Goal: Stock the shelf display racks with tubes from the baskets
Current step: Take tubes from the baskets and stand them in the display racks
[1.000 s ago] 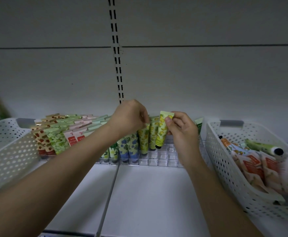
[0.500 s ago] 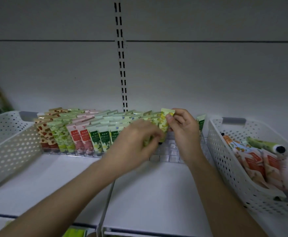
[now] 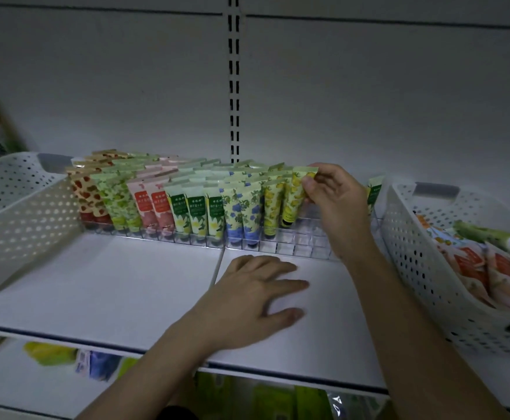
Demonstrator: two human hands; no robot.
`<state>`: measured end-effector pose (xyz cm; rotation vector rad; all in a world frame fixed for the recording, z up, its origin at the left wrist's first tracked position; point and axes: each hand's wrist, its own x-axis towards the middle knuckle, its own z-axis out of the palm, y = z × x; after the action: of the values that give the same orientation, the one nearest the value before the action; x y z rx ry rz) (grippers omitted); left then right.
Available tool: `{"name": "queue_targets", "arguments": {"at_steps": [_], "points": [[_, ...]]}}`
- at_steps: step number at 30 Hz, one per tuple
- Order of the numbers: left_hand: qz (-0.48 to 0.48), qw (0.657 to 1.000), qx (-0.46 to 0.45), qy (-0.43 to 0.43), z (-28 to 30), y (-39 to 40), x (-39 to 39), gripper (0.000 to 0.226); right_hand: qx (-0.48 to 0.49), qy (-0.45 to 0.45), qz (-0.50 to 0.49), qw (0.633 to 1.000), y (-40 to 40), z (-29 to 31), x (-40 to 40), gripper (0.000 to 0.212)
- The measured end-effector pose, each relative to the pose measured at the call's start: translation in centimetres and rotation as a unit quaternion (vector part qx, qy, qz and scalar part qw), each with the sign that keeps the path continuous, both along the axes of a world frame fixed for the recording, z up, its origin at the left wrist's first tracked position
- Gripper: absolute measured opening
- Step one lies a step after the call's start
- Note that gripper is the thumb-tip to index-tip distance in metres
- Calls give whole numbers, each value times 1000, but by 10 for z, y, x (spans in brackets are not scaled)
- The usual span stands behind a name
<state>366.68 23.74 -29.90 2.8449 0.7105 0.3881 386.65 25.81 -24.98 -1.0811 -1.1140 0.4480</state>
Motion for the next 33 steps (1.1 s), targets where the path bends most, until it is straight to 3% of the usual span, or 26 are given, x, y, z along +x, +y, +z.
{"name": "queue_targets", "arguments": {"at_steps": [7,18,20,23,27,33], "points": [[7,1000,-9,7,0,1,1,54,-91,-111,33,989,4,-7,-1,18],[11,1000,-18,-8,-1,1,0,51,-129,-83,32,988,4,-8,2,25],[7,999,-29,-43,1,1,0,41,-123,-98,21,987,0,-4,1,28],[7,983,-71,-170,10,2,1,23,-98,-106,-20,989,-9,12,-1,25],[26,950,-82,-299,43,3,16,20,-38,-130,-56,989,-34,50,-7,19],[-24,927,-75,-368,102,-7,82,18,-35,-210,-74,974,-93,107,13,12]]}}
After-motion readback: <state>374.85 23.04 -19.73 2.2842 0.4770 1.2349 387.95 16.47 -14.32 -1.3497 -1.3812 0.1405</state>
